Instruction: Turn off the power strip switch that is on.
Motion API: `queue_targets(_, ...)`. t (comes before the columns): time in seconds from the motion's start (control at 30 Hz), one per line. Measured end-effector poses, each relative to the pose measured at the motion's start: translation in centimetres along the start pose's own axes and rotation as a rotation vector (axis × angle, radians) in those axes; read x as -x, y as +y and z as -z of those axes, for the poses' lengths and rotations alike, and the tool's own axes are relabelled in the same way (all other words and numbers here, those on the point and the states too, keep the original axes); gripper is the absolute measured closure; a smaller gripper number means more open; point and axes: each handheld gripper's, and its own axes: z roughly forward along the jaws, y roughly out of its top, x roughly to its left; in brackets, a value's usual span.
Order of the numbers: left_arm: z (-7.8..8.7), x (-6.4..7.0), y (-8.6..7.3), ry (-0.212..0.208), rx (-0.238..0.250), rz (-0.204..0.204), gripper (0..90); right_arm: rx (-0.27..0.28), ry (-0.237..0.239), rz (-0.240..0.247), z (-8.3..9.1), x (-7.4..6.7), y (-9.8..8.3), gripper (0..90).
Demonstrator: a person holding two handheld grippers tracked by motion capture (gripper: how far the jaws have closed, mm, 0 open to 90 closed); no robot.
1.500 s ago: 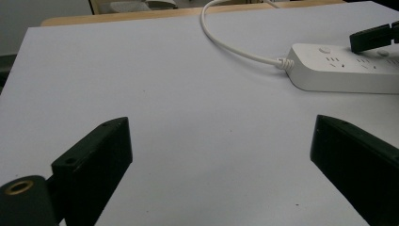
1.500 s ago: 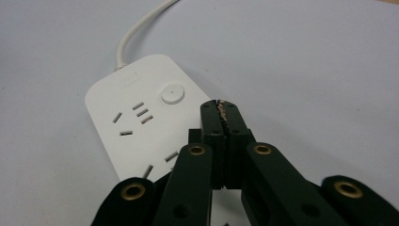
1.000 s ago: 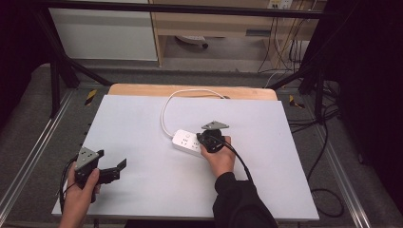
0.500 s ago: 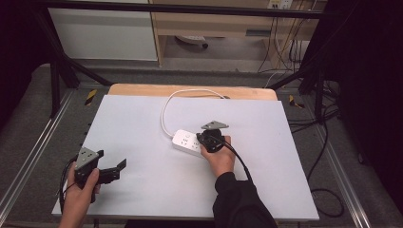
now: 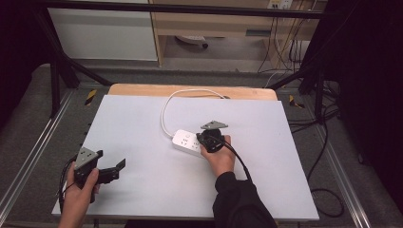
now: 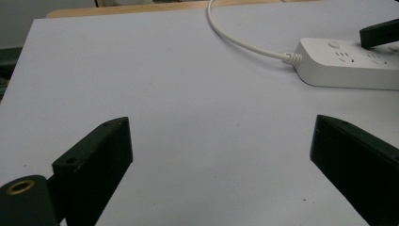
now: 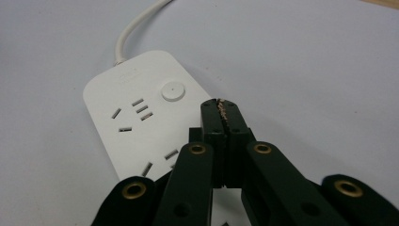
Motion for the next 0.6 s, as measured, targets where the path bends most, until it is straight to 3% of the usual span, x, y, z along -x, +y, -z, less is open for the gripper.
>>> queue_targets(0.13, 0.05, -0.05, 0.01, 0.002, 0.001, 0.002, 6.2, -0.004, -0.013, 0.022, -0.04, -0.21, 0.03, 90.0)
queue_targets(0.6, 0.01, -0.12, 0.01, 0.003, -0.002, 0.002, 6.2, -0.012, -0.025, 0.033, -0.07, -0.36, 0.05, 90.0)
